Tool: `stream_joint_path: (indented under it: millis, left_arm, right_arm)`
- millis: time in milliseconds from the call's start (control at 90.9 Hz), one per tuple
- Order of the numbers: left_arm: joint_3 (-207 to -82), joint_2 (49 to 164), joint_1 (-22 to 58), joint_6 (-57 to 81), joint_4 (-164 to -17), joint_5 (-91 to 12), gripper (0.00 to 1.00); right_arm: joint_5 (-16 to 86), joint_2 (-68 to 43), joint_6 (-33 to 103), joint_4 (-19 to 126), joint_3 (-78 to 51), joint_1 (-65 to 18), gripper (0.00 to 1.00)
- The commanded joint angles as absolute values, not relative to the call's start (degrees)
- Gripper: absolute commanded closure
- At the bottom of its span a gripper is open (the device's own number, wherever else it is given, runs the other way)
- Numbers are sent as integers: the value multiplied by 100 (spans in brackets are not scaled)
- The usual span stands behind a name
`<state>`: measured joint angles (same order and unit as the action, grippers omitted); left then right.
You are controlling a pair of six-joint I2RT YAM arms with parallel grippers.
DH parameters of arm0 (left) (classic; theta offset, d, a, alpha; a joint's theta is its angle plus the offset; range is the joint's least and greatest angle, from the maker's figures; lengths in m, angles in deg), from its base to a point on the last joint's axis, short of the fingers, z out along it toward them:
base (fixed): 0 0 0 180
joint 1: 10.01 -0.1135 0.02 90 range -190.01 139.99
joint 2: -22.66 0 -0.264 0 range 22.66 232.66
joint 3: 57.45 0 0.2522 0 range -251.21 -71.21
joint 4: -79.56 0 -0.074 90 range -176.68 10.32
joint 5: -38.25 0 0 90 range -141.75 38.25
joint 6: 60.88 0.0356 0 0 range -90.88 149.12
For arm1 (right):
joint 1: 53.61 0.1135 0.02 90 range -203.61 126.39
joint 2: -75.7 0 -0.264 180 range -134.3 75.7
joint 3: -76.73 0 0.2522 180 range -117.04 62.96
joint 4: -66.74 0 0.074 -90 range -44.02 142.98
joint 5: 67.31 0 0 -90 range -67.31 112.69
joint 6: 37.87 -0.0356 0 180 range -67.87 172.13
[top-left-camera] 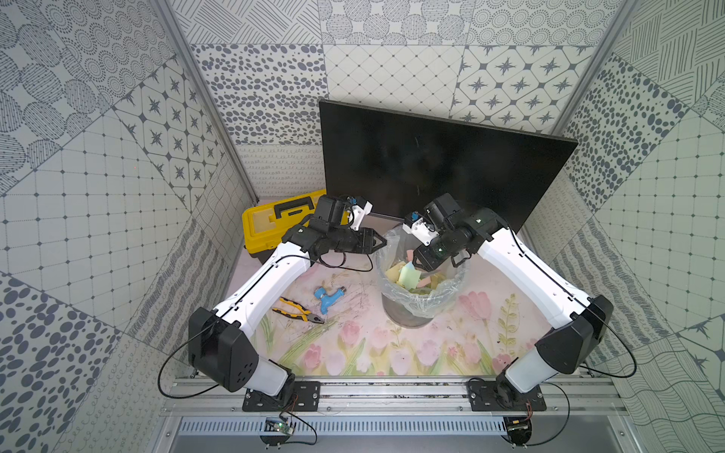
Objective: Remove the sticky note from the monitor
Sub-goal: Place the sticky note in the trash bin.
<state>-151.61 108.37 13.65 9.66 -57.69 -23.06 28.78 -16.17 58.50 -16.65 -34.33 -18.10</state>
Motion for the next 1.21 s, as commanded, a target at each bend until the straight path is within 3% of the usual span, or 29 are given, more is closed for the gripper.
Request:
stream_joint_path:
  millis: [0,583,1001,1199]
  left_arm:
    - [-15177,10774,1387,1012,-5753,-2131,52]
    - [-15259,10792,1386,1102,-5758,-2248,51]
    - [-15360,10844,1385,1145,-5706,-2265,50]
    - [-15379,10870,1388,1155,-5706,-2274,50]
  right_arm:
    - [2439,-1539,5871,-1506,-3616,-1777,46]
    - [1752,-1048,6081,-1473,-3930,-1768,18]
    - [1271,-979,6310,-1606,-4092,-1761,14]
    - [2516,-972,6231,-1602,-4182,-1716,20]
